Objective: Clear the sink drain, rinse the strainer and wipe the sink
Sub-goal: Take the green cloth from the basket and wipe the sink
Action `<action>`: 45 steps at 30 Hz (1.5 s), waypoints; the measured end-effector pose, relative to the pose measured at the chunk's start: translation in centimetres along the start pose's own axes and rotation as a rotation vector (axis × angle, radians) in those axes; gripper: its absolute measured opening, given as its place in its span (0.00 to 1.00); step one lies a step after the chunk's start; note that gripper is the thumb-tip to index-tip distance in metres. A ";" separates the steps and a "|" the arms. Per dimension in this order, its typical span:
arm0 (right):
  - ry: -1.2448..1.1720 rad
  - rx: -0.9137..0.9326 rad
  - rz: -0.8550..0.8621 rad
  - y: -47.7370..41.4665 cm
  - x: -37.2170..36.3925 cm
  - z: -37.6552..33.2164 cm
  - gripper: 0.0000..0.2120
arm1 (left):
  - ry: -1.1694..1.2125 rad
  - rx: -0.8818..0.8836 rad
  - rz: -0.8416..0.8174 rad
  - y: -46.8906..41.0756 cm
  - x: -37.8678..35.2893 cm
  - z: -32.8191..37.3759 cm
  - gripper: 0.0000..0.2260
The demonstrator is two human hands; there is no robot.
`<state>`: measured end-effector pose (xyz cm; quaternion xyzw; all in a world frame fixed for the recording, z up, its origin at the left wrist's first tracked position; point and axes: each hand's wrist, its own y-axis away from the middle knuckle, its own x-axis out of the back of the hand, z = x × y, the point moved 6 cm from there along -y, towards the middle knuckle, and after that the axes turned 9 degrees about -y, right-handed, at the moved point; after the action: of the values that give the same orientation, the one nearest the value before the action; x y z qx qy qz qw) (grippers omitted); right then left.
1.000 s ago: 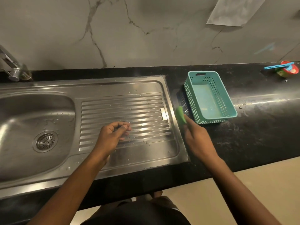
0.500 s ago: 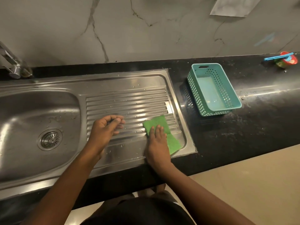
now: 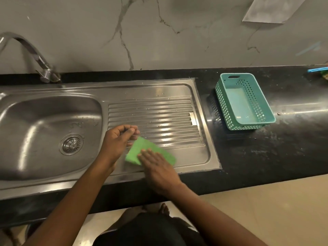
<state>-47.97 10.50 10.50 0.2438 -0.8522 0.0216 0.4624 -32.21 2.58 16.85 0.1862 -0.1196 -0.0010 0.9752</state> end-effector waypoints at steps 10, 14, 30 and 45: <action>0.100 -0.357 0.205 7.3 8.9 11.3 0.24 | -0.017 0.012 0.059 3.4 0.9 -1.3 0.08; 0.103 -0.464 0.282 7.4 8.8 11.0 0.23 | -0.008 0.012 0.084 3.7 2.9 -1.7 0.08; -0.038 -0.321 0.113 -3.5 -4.9 -7.5 0.33 | 0.025 0.003 0.017 0.1 9.0 -1.9 0.08; 0.053 -0.030 -0.037 2.1 -0.9 -2.5 0.24 | -0.010 0.021 0.010 -0.4 10.8 -3.1 0.07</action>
<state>-46.48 13.40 11.60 0.2520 -0.8351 0.0069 0.4889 -21.03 2.84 16.45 0.1959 -0.1253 0.0042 0.9726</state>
